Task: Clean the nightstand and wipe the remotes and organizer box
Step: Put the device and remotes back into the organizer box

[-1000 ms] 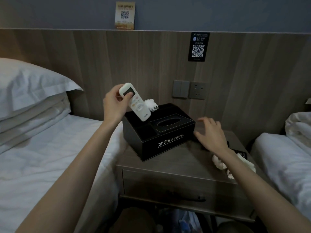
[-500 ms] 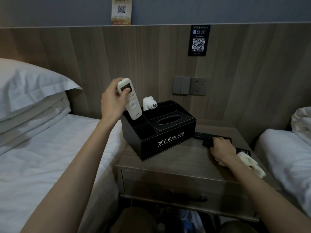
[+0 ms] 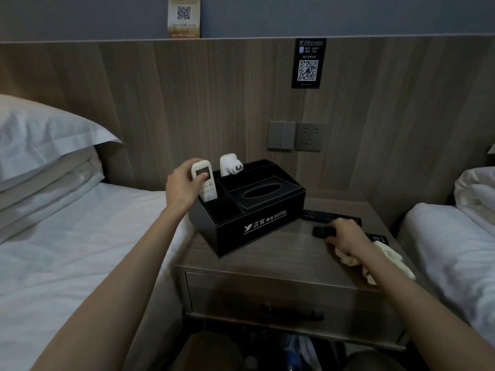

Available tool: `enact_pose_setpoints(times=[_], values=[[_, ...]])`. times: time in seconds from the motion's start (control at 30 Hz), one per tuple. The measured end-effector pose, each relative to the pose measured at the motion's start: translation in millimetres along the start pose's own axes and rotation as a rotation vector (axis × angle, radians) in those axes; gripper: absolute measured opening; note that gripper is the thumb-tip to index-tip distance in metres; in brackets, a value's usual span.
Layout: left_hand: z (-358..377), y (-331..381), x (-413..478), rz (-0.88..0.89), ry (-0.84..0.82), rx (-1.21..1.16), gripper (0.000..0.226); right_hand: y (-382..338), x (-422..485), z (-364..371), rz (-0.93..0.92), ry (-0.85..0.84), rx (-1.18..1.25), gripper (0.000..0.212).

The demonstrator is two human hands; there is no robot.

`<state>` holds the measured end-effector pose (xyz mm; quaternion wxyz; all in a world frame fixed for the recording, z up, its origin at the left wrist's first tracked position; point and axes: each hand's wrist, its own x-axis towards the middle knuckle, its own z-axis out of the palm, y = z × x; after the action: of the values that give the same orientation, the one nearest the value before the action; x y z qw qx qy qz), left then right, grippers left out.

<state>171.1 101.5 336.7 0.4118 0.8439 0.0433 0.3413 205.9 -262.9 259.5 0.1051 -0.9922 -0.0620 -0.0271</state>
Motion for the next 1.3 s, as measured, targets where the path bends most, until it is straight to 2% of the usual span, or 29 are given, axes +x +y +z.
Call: enact_pose_setpoints(times=[0.2,0.33,0.43,0.5,0.67,0.83,1.03,1.3], values=[[11.8,-6.9,-4.3,-0.049,0.028,0.02,0.051,-7.3,2.4,-14.4,-0.026,-0.116,0.048,0.054],[8.3,-7.0,-0.2,0.007,0.06,0.18,0.066,-14.6,-3.1,-22.6,-0.098,0.018,0.141,0.055],[-2.9,10.7,-6.9,0.095,0.163,0.115,0.055,-28.2,-14.3,-33.7,-0.206,0.182,0.313,0.046],[-9.9,29.5,-16.3,0.121,0.178,0.037,0.048,-39.8,-22.2,-43.0,-0.247,0.282,0.414,0.05],[-20.4,79.9,-50.1,0.011,-0.103,-0.237,0.037,-80.1,-44.1,-67.8,-0.411,0.476,0.544,0.051],[-17.0,104.7,-78.3,0.004,-0.309,-0.416,0.032,-125.8,-67.5,-79.9,-0.547,0.62,0.603,0.052],[-31.7,103.5,-90.1,0.007,-0.155,-0.487,0.015,-163.6,-84.5,-76.0,-0.607,0.686,0.651,0.052],[-63.3,94.9,-59.5,-0.018,-0.053,-0.583,0.017,-201.0,-73.9,-76.5,-0.666,0.579,0.728,0.071]])
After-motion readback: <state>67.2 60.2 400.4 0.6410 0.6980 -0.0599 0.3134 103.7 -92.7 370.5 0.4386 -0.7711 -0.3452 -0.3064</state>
